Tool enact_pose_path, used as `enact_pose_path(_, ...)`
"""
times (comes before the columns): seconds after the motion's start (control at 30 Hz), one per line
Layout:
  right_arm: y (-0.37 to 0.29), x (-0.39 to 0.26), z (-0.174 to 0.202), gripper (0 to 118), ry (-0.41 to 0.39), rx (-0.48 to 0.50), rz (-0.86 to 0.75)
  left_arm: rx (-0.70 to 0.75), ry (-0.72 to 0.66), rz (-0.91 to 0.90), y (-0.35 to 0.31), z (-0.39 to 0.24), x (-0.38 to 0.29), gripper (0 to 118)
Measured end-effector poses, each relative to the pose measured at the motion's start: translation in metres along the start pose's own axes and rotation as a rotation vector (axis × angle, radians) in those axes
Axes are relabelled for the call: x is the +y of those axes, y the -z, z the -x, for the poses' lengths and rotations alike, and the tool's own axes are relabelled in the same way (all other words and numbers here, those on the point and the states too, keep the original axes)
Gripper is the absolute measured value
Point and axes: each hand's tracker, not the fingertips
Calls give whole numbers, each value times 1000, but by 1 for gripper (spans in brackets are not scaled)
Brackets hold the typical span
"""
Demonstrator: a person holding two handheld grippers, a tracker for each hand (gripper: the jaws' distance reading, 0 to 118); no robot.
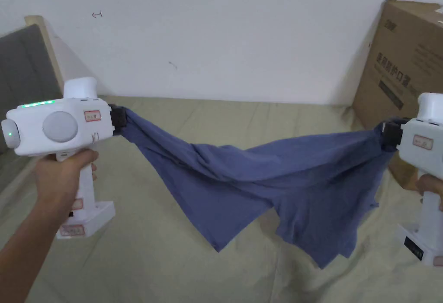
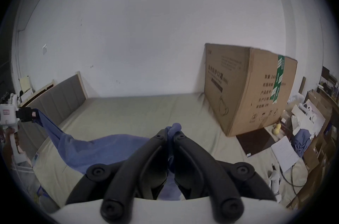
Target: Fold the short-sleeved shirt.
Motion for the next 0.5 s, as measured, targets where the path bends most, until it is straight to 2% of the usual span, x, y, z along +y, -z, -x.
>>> enact_pose_path(0.3, 23, 64, -5, 4, 19, -30, -103, 52, -34, -74, 34, 9, 74, 5)
enact_pose_path(0.5, 47, 72, -1, 4, -8, -34, -129, 118, 36, -91, 60, 18, 85, 5)
